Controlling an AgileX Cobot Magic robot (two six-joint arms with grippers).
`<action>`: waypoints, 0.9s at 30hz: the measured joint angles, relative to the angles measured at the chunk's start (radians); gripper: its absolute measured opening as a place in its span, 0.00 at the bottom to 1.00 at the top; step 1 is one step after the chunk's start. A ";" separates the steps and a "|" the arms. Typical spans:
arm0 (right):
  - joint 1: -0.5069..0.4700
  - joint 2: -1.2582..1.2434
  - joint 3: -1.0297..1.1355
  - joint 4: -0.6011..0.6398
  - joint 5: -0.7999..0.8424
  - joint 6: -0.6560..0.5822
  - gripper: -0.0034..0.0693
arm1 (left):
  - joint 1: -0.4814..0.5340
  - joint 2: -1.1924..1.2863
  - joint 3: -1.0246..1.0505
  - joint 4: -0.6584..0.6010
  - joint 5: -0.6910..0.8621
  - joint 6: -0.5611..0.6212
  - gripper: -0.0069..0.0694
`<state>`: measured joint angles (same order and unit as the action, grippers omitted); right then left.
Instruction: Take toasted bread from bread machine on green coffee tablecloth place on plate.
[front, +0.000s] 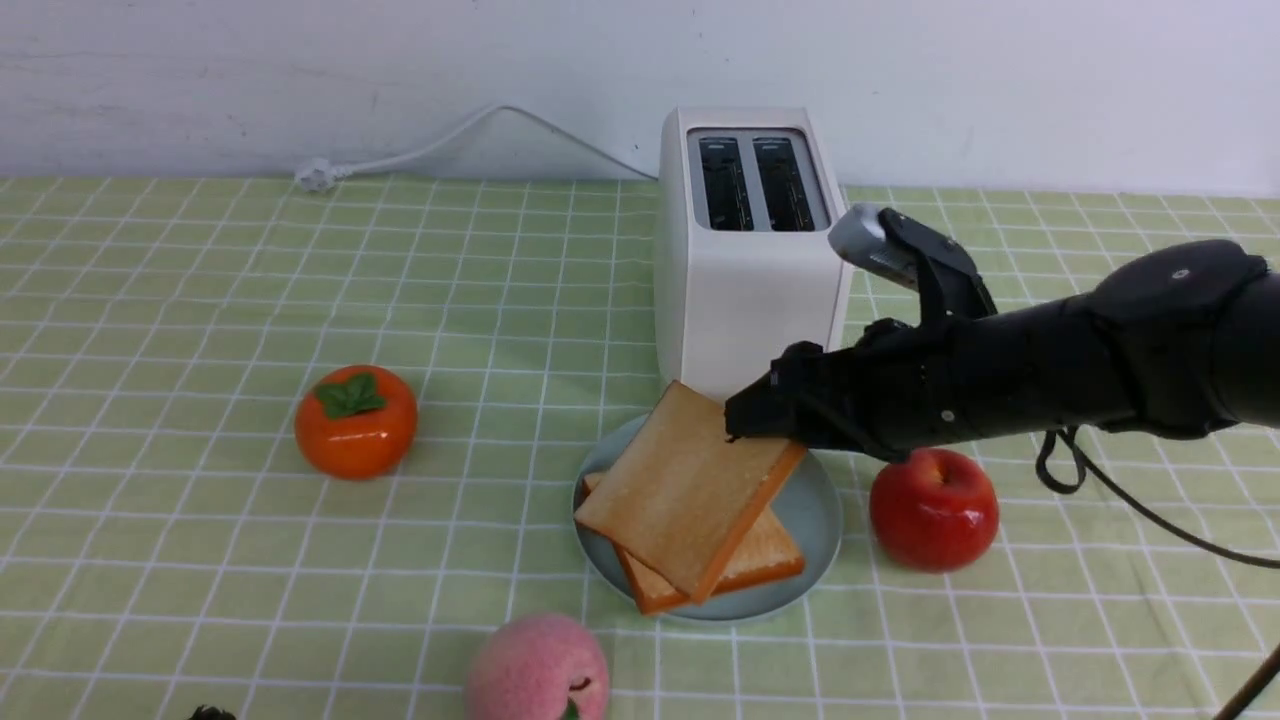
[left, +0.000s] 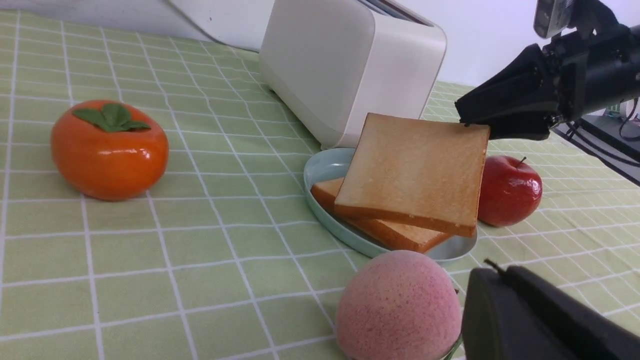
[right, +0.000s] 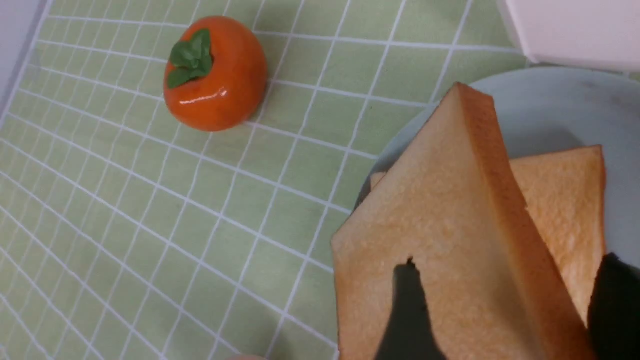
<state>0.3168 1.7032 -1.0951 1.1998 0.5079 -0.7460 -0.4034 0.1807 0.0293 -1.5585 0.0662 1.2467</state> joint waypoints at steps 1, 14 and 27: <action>0.000 -0.010 0.000 -0.019 -0.003 0.005 0.67 | 0.000 0.000 0.000 0.000 0.000 0.000 0.08; 0.000 -0.361 0.000 -0.409 0.135 0.147 0.38 | 0.000 0.000 -0.007 0.000 0.032 0.000 0.08; 0.000 -0.949 0.111 -1.004 0.476 0.766 0.04 | 0.000 0.000 -0.010 0.000 0.027 -0.001 0.09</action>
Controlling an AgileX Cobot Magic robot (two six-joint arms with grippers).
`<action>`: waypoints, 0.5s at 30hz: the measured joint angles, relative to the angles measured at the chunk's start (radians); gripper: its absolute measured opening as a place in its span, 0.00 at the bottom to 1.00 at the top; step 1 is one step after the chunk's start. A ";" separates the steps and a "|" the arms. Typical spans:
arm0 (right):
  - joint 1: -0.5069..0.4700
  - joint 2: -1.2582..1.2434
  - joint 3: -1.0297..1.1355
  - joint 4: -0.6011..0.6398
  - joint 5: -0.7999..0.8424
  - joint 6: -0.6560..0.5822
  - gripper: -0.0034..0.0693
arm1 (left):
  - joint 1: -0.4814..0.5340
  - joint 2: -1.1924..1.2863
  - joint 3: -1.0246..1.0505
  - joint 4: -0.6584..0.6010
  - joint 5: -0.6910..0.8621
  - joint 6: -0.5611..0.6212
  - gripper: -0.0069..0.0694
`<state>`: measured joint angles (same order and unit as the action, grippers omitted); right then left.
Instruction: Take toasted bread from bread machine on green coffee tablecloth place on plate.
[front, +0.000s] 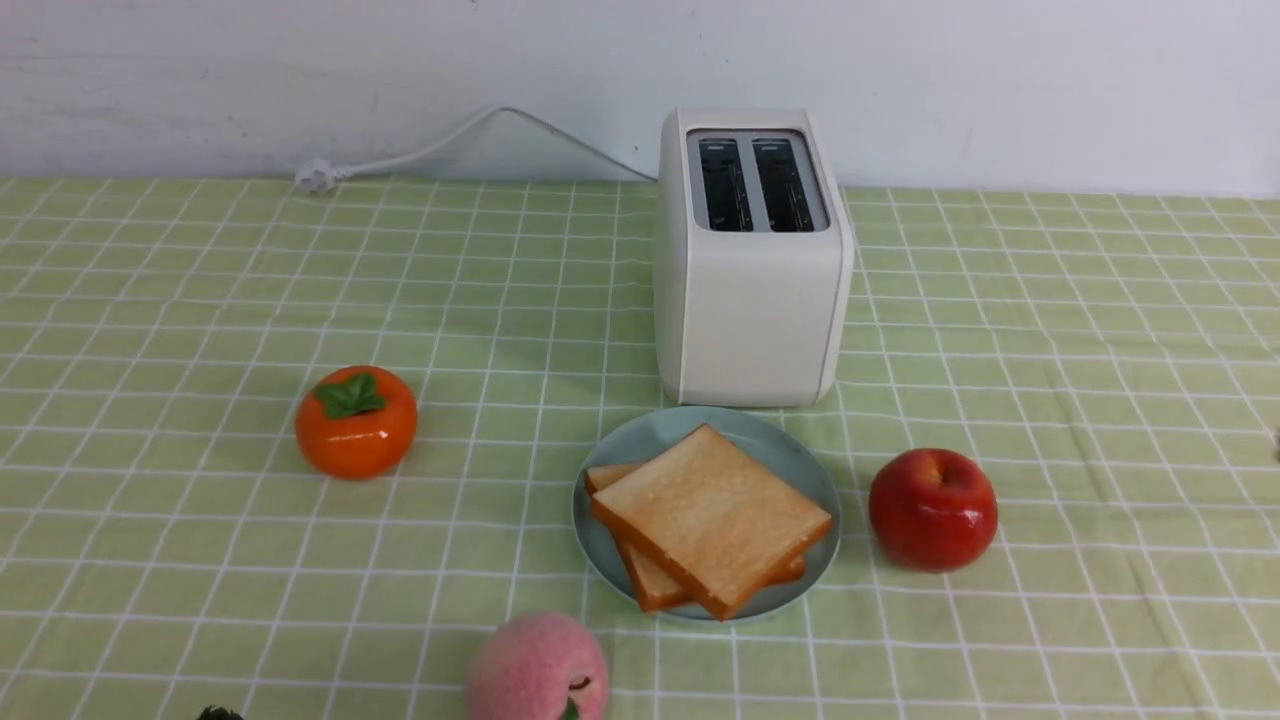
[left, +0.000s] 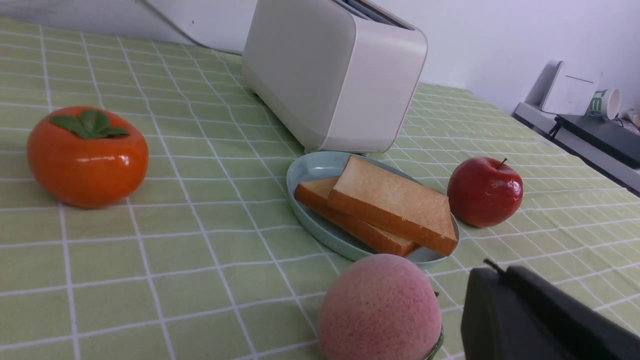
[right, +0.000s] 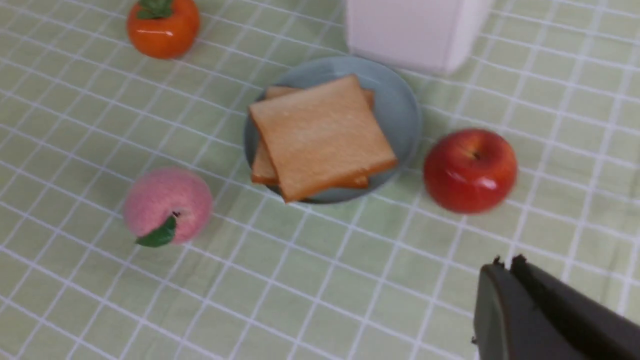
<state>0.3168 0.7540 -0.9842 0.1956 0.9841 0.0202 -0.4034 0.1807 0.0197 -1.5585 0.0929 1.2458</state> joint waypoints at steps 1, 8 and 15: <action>0.000 -0.089 0.036 -0.041 0.043 0.075 0.04 | 0.000 0.000 0.000 0.000 0.000 -0.001 0.09; 0.000 -0.312 0.181 -0.104 0.097 0.194 0.04 | 0.000 0.000 0.000 0.000 0.000 -0.003 0.09; 0.000 -0.333 0.255 -0.105 0.082 0.209 0.06 | 0.000 0.000 0.000 0.000 0.000 -0.003 0.10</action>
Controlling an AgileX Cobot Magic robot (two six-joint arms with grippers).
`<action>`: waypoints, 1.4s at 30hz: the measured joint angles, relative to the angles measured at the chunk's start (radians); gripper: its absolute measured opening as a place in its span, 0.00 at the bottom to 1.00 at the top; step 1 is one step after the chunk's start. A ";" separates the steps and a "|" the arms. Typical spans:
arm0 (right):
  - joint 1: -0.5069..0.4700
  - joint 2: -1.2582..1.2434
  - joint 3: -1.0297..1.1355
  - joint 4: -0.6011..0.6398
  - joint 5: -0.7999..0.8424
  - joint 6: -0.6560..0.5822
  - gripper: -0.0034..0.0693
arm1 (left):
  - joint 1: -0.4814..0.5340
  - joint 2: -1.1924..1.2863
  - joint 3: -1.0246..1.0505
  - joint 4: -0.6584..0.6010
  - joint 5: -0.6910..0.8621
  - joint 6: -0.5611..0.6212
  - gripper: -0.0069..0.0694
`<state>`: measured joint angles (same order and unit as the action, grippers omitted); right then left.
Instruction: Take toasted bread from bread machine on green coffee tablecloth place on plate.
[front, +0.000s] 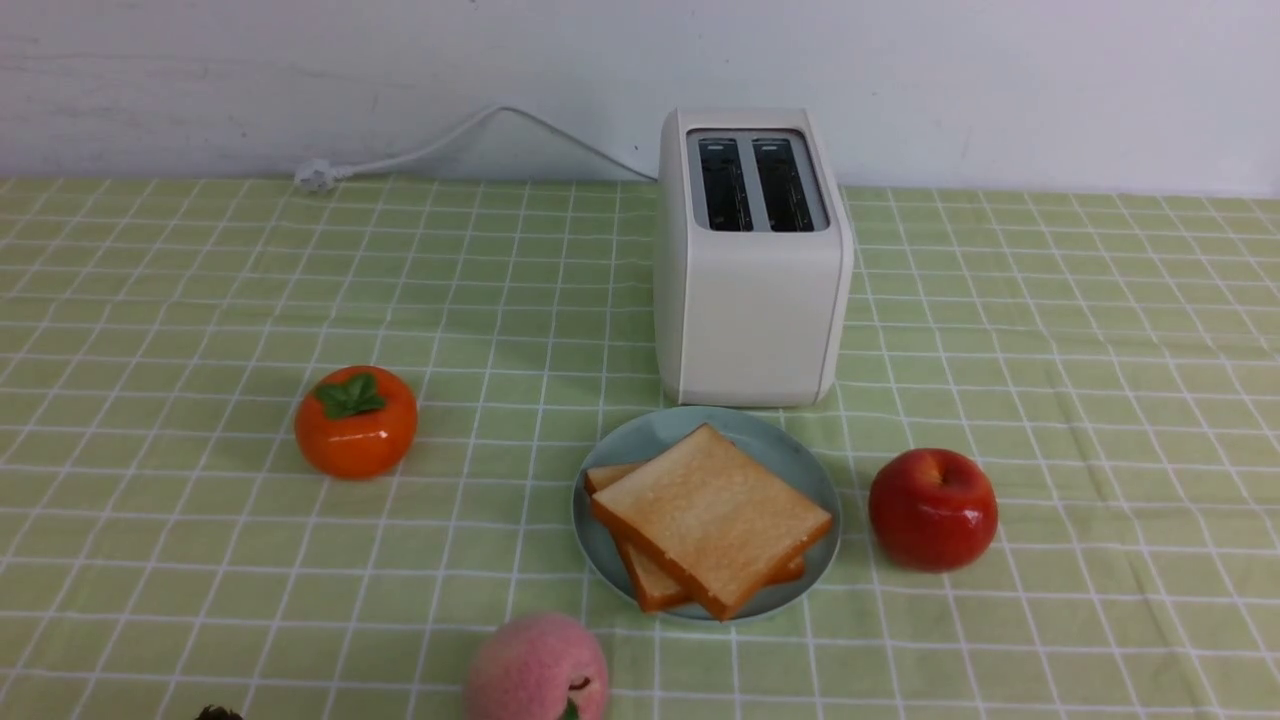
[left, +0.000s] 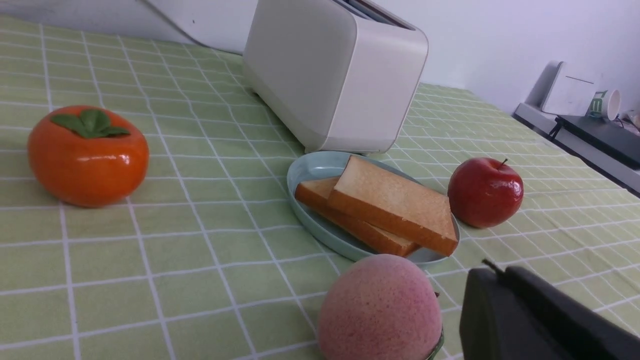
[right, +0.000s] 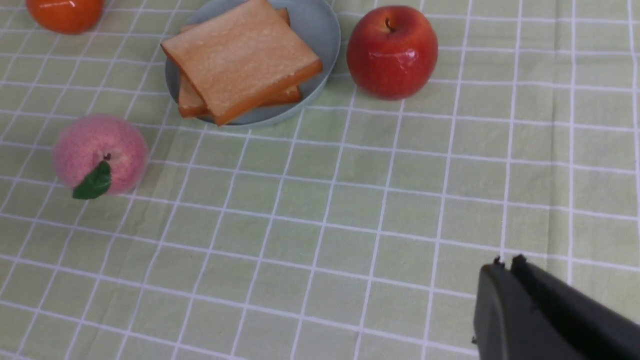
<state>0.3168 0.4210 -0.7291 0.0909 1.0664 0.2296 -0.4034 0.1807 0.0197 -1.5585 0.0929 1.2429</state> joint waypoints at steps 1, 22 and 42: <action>0.000 0.000 0.003 -0.001 0.001 0.001 0.06 | 0.000 0.000 0.000 0.000 0.000 0.000 0.10; -0.248 -0.282 0.467 -0.163 -0.651 -0.036 0.07 | 0.000 0.000 0.000 0.000 -0.001 0.000 0.13; -0.285 -0.431 0.747 -0.157 -0.684 -0.036 0.03 | 0.000 0.000 0.000 0.000 -0.001 0.000 0.14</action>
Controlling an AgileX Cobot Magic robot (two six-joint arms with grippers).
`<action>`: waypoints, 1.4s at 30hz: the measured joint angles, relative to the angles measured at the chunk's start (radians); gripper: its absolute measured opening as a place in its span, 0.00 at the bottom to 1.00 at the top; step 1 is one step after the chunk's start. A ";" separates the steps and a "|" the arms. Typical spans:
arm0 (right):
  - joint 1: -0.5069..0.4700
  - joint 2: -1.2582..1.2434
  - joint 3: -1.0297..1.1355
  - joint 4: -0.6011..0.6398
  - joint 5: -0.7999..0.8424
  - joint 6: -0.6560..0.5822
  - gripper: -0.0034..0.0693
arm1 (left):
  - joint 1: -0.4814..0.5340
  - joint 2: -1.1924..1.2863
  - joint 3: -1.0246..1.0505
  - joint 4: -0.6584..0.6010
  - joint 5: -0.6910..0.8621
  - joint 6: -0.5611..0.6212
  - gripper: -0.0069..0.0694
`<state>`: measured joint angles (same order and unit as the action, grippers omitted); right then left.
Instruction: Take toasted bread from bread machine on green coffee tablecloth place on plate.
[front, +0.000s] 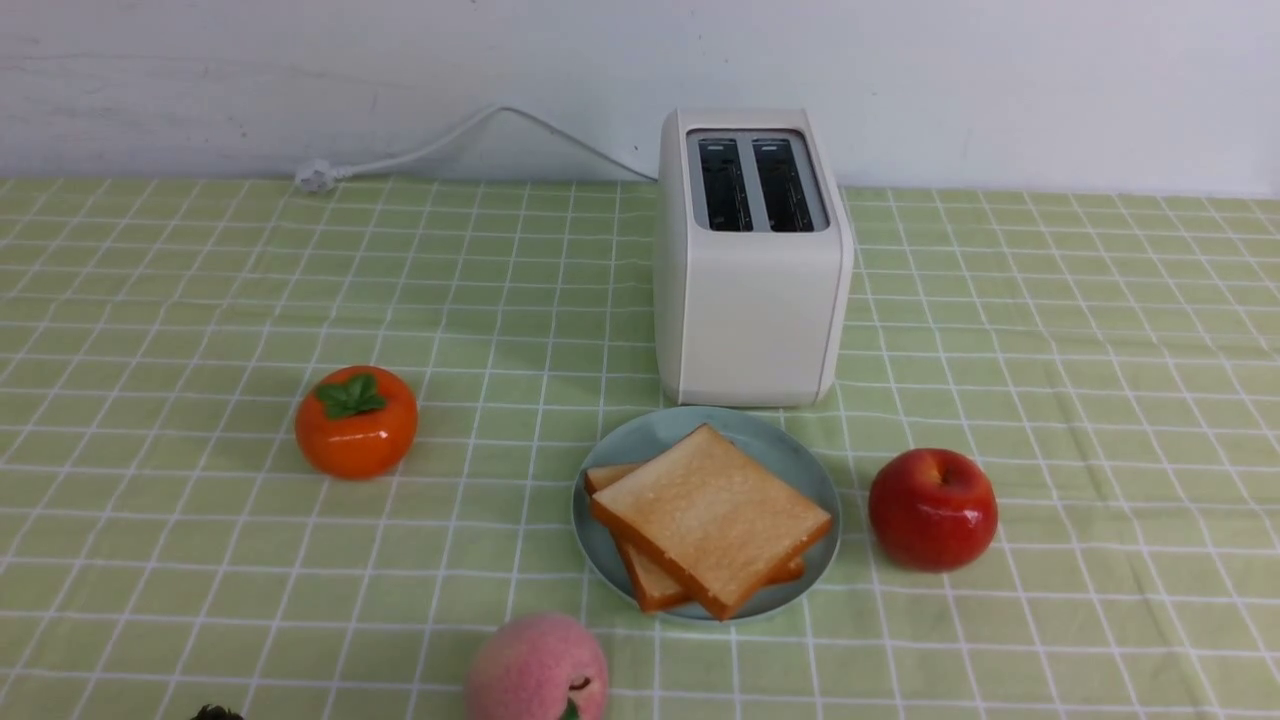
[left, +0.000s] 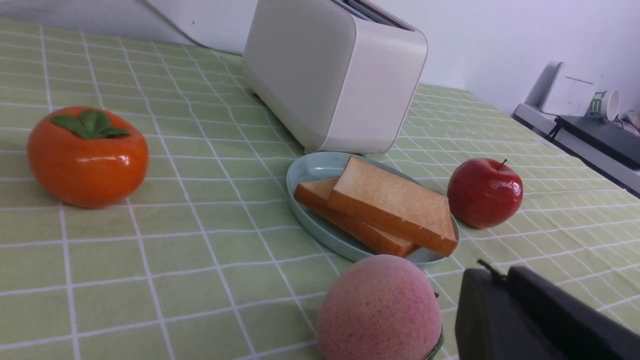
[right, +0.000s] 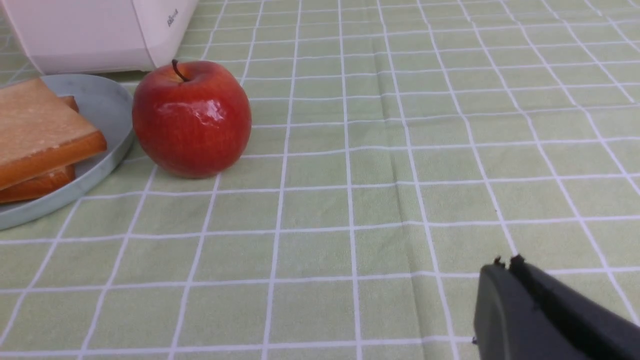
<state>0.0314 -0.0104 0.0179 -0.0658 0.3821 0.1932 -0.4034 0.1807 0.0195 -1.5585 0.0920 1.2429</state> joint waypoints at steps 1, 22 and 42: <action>0.000 0.000 0.000 0.000 0.000 0.000 0.03 | 0.000 0.000 -0.001 0.000 0.000 0.000 0.14; 0.000 0.000 0.000 0.001 0.000 0.000 0.05 | 0.000 0.000 -0.001 0.000 0.000 0.000 0.17; 0.000 0.000 0.000 0.001 0.001 0.000 0.07 | 0.000 0.000 -0.003 0.759 -0.111 -0.604 0.07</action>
<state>0.0314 -0.0104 0.0179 -0.0646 0.3829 0.1932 -0.4034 0.1807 0.0167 -0.7999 -0.0185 0.6392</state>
